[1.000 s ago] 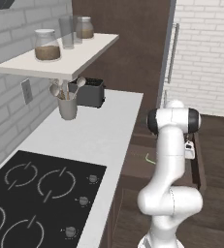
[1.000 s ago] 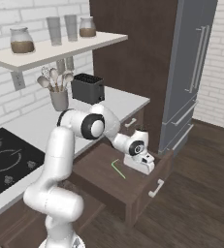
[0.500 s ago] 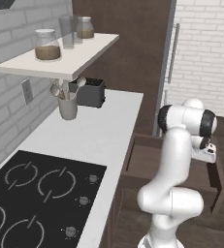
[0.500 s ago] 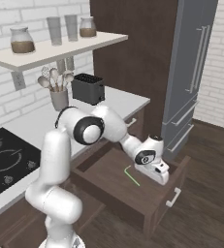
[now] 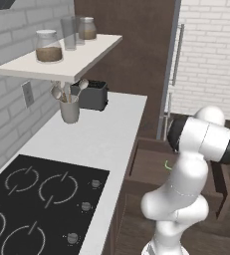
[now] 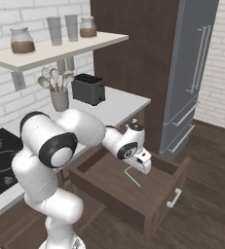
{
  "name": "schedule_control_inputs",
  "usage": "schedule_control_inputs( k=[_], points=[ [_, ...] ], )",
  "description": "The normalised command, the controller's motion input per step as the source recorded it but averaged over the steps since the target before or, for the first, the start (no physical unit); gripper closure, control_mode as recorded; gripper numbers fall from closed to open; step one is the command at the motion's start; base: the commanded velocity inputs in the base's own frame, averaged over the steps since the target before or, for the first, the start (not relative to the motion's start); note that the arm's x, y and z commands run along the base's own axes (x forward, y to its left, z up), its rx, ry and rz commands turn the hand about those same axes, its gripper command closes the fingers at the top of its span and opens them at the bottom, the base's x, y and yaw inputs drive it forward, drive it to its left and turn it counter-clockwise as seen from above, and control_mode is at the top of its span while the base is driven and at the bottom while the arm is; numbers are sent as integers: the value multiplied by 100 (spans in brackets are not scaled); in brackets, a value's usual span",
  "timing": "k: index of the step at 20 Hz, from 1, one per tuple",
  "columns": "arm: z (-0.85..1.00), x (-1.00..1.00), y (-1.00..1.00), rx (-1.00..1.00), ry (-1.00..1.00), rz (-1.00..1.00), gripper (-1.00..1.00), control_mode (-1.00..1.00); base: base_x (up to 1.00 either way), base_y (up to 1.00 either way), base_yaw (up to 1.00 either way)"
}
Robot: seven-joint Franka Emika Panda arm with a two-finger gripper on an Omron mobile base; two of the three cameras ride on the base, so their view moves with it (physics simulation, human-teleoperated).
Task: Take a straw from the drawer in front and place it inside the glass cup on the dining counter.
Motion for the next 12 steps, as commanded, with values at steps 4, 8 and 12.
schedule_control_inputs(
  k=[4,8,12],
  points=[
    [6,27,32,0,1,19,-100,-100,0,0,0],
    [-4,37,0,-1,0,25,-100,-100,0,0,0],
    [-23,43,0,-2,1,25,-100,-100,0,0,0]
  ],
)
